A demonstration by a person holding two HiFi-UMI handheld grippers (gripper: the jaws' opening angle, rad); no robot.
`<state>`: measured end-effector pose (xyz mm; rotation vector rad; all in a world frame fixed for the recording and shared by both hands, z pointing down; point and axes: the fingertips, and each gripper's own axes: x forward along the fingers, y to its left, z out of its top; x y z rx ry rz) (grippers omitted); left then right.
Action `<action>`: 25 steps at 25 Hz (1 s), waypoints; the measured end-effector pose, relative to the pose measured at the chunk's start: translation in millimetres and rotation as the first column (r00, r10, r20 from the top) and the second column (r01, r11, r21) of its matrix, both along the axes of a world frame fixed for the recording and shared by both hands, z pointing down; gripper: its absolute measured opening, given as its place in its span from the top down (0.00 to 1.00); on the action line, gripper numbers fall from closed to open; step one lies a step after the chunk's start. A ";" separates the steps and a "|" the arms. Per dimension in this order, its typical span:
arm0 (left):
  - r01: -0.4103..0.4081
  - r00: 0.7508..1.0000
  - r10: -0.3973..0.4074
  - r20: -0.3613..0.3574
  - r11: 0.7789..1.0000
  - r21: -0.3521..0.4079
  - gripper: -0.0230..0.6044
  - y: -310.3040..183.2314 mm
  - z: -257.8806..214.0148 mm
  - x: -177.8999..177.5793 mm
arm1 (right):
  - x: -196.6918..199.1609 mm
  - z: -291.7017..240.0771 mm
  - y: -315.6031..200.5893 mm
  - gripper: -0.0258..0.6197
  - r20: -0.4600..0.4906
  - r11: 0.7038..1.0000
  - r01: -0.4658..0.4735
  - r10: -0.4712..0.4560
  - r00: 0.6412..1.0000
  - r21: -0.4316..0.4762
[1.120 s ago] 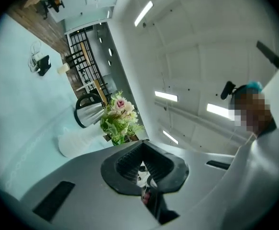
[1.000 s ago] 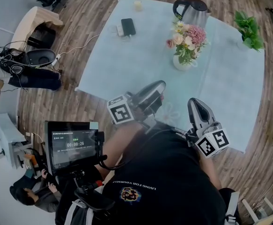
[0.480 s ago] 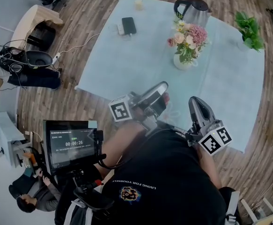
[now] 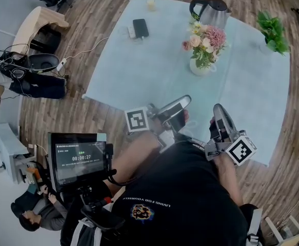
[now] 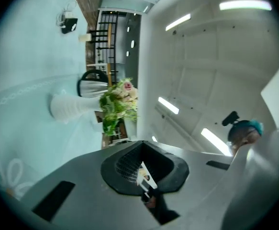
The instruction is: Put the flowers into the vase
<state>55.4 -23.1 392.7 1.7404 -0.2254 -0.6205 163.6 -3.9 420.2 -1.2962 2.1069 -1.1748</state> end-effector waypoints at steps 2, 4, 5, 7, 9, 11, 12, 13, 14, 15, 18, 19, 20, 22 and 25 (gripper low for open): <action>0.018 0.995 -0.005 0.103 0.993 -0.117 0.95 -1.5 22.5 1.2 | 4.0 -1.5 -1.8 0.93 0.072 1.000 -0.013 0.014 0.997 -0.015; 0.067 0.991 -0.043 0.127 0.978 -0.198 0.95 -5.2 32.3 -4.9 | 8.1 -1.4 -2.6 0.93 0.128 0.999 -0.027 0.031 0.991 -0.032; 0.094 0.991 -0.070 0.115 0.971 -0.218 0.95 -8.1 32.4 -9.2 | 10.2 -0.8 -2.6 0.93 0.142 0.999 -0.035 0.040 0.989 -0.040; 0.137 0.989 -0.119 0.088 0.964 -0.230 0.95 -13.5 28.9 -16.8 | 13.3 1.7 -2.0 0.93 0.151 0.997 -0.048 0.056 0.987 -0.055; 0.161 0.986 -0.145 0.083 0.959 -0.232 0.95 -15.9 27.0 -21.4 | 14.5 6.1 -1.2 0.93 0.165 0.996 -0.058 0.069 0.984 -0.074; 0.166 0.985 -0.151 0.081 0.957 -0.236 0.95 -16.0 26.3 -22.5 | 13.2 9.2 -1.3 0.93 0.182 0.995 -0.056 0.071 0.981 -0.086; 0.166 0.985 -0.151 0.077 0.957 -0.239 0.95 -15.6 26.0 -22.2 | 11.4 10.1 -1.6 0.93 0.192 0.995 -0.051 0.068 0.979 -0.089; 0.164 0.986 -0.150 0.075 0.957 -0.241 0.95 -14.9 26.0 -21.7 | 9.3 11.2 -1.7 0.93 0.200 0.995 -0.047 0.065 0.978 -0.094; 0.163 0.986 -0.149 0.074 0.956 -0.242 0.95 -14.0 26.7 -21.3 | 7.2 12.9 -1.4 0.93 0.207 0.994 -0.042 0.062 0.976 -0.100; 0.162 0.986 -0.148 0.075 0.956 -0.245 0.95 -12.9 28.1 -21.0 | 5.4 14.9 -0.9 0.93 0.210 0.994 -0.039 0.061 0.976 -0.107; 0.159 0.987 -0.142 0.080 0.953 -0.258 0.95 -9.8 33.1 -20.1 | 2.9 18.2 -0.2 0.93 0.213 0.993 -0.031 0.055 0.975 -0.115; 0.158 0.987 -0.141 0.083 0.952 -0.261 0.95 -9.1 34.4 -19.7 | 2.8 18.5 -0.2 0.93 0.214 0.993 -0.030 0.055 0.975 -0.118; 0.159 0.986 -0.141 0.086 0.952 -0.263 0.95 -8.7 35.5 -19.4 | 2.4 18.4 -0.1 0.93 0.215 0.992 -0.028 0.054 0.975 -0.120; 0.163 0.985 -0.144 0.090 0.950 -0.267 0.95 -7.9 37.1 -19.1 | -0.4 17.7 0.0 0.93 0.217 0.993 -0.012 0.037 0.975 -0.115; 0.163 0.985 -0.142 0.093 0.947 -0.276 0.95 -6.8 39.9 -18.7 | -8.6 17.9 1.6 0.93 0.222 0.993 0.021 0.005 0.975 -0.113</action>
